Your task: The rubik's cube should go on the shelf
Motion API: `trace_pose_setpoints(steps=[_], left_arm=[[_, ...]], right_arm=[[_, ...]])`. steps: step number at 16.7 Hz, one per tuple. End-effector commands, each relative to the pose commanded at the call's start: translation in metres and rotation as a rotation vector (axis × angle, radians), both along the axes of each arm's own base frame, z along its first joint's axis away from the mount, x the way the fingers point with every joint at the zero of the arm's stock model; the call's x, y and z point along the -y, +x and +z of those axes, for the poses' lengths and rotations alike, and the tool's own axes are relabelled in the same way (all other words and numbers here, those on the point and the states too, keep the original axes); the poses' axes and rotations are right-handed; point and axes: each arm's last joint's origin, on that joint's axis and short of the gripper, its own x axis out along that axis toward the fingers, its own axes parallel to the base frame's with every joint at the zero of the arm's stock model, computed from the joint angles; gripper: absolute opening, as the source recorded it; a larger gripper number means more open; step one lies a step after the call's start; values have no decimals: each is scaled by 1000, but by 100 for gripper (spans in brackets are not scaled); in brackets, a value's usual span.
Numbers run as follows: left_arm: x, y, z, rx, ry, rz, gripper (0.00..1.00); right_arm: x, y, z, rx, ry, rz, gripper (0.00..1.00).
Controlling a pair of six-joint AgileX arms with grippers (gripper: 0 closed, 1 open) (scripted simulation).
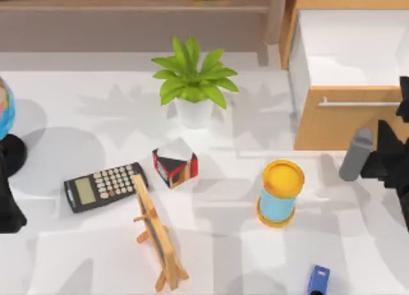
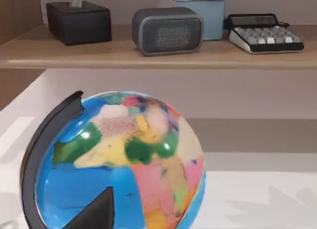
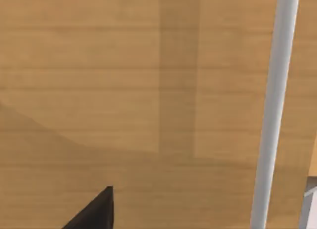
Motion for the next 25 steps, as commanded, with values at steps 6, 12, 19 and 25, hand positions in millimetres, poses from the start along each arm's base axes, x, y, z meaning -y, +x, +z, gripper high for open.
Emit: trace_pose_setpoints(steps=[6, 12, 19, 25], left_arm=[[0, 0, 0, 0, 0, 0, 100], [0, 0, 0, 0, 0, 0, 100], [0, 0, 0, 0, 0, 0, 100], [0, 0, 0, 0, 0, 0, 100]], right_arm=[[0, 4, 0, 0, 0, 0, 92], [0, 4, 0, 0, 0, 0, 47], [0, 4, 0, 0, 0, 0, 0], [0, 4, 0, 0, 0, 0, 0]])
